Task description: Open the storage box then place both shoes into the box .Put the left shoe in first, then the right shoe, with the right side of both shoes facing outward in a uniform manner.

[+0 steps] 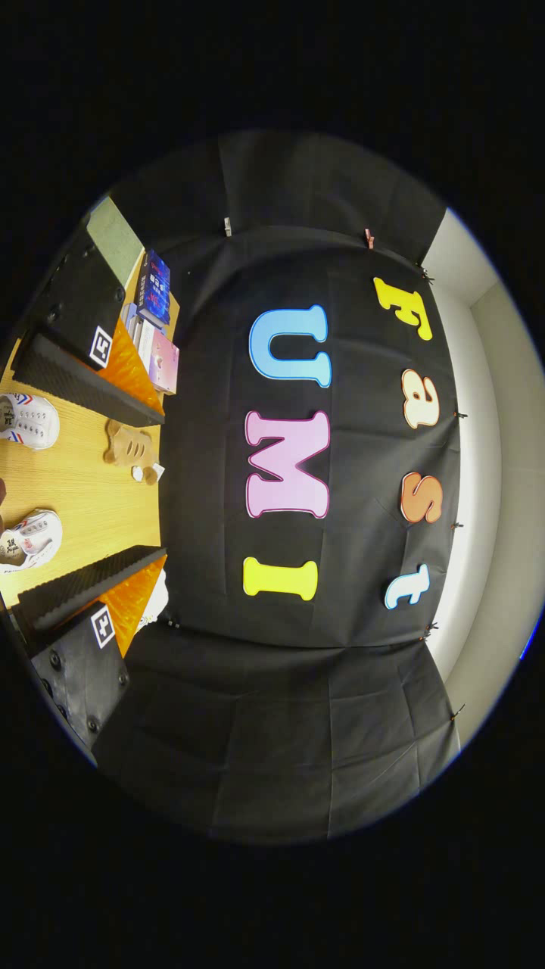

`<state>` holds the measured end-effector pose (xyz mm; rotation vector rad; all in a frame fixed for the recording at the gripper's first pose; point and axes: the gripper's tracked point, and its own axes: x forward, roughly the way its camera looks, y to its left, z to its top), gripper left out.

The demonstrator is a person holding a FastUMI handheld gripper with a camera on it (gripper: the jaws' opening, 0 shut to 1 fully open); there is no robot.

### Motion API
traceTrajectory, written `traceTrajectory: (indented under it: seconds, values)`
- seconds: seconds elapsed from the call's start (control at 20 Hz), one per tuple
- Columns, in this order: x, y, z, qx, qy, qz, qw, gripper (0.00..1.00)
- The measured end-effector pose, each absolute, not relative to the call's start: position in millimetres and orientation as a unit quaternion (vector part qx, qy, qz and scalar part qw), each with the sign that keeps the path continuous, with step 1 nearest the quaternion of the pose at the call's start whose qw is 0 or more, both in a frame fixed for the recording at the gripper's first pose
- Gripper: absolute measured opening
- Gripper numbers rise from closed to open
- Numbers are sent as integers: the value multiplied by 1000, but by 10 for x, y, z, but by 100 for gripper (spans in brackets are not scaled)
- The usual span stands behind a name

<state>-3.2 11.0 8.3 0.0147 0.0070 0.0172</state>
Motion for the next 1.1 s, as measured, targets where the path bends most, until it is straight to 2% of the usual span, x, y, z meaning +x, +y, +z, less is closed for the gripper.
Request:
traceTrajectory:
  seconds: [0.55, 0.75, 0.95, 1.1]
  values:
    - [-273, 242, 33, 0, 9, 36, 999, 97]
    - [-305, 369, -166, 19, 34, 72, 997, 97]
    - [-334, 679, -723, 85, 130, 136, 978, 98]
    - [-431, 1030, -1198, 168, 228, 195, 939, 98]
